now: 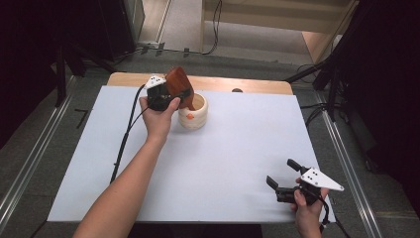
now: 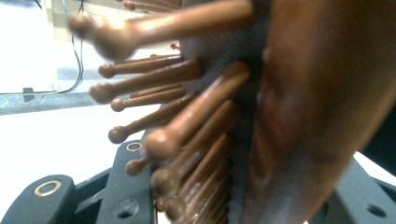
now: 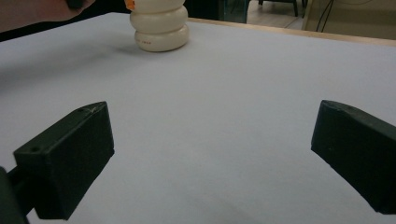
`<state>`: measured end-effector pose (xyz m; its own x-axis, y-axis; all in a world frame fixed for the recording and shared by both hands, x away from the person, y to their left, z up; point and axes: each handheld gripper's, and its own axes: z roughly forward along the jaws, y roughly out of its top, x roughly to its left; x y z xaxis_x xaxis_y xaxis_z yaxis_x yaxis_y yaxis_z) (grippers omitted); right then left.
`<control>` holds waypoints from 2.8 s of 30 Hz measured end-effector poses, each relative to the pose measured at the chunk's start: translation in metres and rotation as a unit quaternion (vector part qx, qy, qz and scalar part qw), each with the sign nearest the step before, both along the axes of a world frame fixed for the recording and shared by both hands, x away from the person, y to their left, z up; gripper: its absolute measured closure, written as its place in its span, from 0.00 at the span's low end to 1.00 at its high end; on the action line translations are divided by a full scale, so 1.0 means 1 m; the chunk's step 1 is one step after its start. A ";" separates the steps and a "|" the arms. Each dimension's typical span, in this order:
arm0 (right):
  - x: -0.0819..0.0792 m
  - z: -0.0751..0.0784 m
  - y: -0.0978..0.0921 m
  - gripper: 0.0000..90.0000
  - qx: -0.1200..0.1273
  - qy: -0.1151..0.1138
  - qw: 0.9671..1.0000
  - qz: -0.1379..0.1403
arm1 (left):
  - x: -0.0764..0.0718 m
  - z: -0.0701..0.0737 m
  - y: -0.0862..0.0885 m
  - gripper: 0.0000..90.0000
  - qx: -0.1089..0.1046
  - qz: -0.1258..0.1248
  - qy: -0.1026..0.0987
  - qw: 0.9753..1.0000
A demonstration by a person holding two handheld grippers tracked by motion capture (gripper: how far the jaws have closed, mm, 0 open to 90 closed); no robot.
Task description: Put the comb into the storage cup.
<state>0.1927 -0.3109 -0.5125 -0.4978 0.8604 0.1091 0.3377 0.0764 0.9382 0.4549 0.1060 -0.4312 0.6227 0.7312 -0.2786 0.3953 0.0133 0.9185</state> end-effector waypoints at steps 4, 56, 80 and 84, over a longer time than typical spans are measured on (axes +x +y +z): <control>0.000 0.000 0.000 0.00 0.000 0.000 1.000 0.000 | 0.001 -0.001 0.000 0.59 -0.001 0.002 0.002 1.000; 0.001 0.000 0.001 0.00 -0.002 0.001 1.000 -0.001 | -0.003 -0.001 0.014 0.00 0.019 0.024 0.008 0.999; 0.001 -0.001 0.001 0.00 -0.002 0.001 1.000 -0.003 | -0.027 0.001 0.026 0.00 0.036 0.014 -0.008 0.999; 0.001 -0.001 0.001 0.00 -0.001 0.001 1.000 -0.003 | -0.033 0.002 0.031 0.00 0.037 0.014 -0.011 0.999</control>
